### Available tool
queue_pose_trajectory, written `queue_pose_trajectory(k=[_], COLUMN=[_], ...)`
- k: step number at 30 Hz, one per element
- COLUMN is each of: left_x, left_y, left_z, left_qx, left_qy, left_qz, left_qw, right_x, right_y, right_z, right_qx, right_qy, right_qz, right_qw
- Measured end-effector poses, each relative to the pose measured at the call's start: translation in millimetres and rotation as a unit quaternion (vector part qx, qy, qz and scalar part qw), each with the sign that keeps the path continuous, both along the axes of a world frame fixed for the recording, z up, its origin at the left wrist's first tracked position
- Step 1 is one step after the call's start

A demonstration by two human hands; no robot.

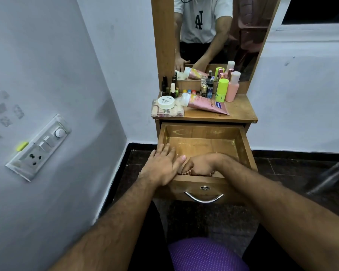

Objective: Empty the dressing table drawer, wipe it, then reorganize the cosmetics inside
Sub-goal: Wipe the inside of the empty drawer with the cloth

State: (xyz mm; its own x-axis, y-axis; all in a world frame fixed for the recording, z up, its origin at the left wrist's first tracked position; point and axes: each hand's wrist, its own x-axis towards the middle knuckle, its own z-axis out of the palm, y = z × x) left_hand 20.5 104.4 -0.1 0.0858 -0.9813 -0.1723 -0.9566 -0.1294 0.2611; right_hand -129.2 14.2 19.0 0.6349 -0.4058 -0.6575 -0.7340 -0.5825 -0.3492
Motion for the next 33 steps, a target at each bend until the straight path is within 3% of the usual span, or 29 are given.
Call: queue_pose_trajectory(k=[8, 14, 17, 20, 22, 26, 28, 30, 33], left_x=[1.2, -0.7, -1.4, -0.5, 0.1, -10.7, -30.4, -51.6, -60.8], left_y=[-1.4, -1.4, 1.7, 2.6, 2.5, -9.6, -16.7, -15.5, -11.4], left_z=[-4.7, -5.3, -4.0, -3.6, -3.2, 7.1, 13.6, 11.9, -0.7], left_qx=[0.018, 0.012, 0.008, -0.005, -0.009, -0.05, -0.074, -0.059, -0.037], left_qy=[-0.003, -0.028, -0.021, -0.022, -0.024, -0.082, -0.047, 0.02, 0.012], left_qz=[0.012, 0.01, 0.003, 0.003, 0.003, -0.029, -0.042, -0.042, -0.036], left_qw=[1.0, 0.999, 1.0, 1.0, 1.0, 0.995, 0.995, 0.997, 0.999], right_x=[-53.9, -52.7, -60.6, -64.4, -62.8, -61.4, -65.9, -68.1, -63.6], right_y=[-28.1, -7.5, -13.9, -17.0, -16.4, -7.4, -4.5, -5.7, -9.9], right_z=[14.4, -8.6, 2.3, 14.4, 12.6, 7.7, 7.6, 14.1, 30.1], right_qx=[-0.01, 0.014, -0.002, -0.086, -0.118, -0.088, -0.064, -0.061, -0.123], right_qy=[0.146, -0.033, 0.043, 0.171, 0.207, 0.099, 0.061, 0.104, 0.243], right_qz=[-0.014, -0.089, -0.066, -0.009, 0.001, -0.039, -0.059, -0.057, -0.033], right_qw=[0.989, 0.995, 0.997, 0.982, 0.971, 0.99, 0.994, 0.991, 0.962])
